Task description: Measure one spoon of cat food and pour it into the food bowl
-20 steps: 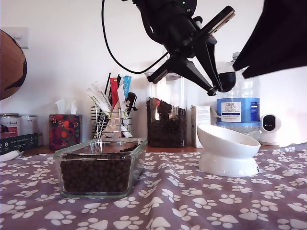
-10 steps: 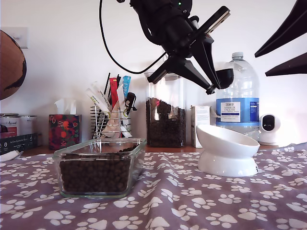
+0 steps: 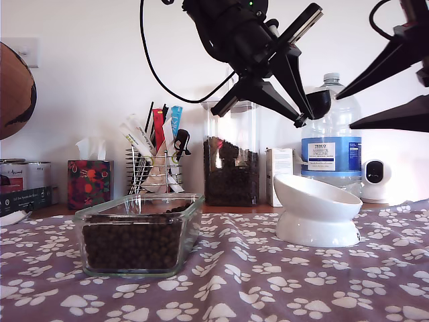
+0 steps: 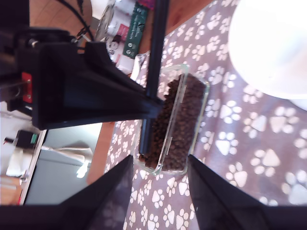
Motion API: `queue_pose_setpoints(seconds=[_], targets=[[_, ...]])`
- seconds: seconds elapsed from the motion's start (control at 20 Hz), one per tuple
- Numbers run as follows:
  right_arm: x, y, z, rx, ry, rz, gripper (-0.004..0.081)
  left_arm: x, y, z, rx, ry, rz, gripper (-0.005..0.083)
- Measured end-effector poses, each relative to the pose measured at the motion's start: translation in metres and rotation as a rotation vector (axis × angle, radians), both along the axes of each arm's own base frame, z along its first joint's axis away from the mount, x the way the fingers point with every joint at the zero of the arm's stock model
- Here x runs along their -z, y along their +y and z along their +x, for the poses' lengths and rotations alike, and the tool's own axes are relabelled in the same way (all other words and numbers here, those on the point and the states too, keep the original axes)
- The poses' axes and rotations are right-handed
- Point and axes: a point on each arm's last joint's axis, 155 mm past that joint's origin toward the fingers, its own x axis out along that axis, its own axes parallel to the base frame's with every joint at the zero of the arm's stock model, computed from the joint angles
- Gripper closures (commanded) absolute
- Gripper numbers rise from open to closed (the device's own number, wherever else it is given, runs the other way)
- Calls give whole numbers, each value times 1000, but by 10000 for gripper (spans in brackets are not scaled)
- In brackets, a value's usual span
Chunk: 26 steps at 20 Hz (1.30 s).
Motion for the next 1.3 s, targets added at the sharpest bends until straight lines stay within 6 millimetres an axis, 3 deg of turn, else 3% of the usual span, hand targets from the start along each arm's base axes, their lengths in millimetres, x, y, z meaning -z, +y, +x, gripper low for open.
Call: queue_pose_setpoints(seconds=[0.25, 0.65, 0.95, 1.15, 1.3], targets=[[8, 17, 1, -63, -17, -6, 447, 2, 6, 2, -11, 11, 14, 795], [15, 19, 7, -95, -86, -38, 447, -4, 9, -1, 6, 69, -34, 795], [1, -15, 30, 33, -40, 57, 432, -2, 14, -8, 49, 78, -23, 795], [4, -11, 36, 32, 19, 83, 431, -1, 12, -14, 70, 77, -19, 795], [-7, -7, 41, 20, -6, 85, 431, -1, 10, -17, 79, 77, -18, 795]])
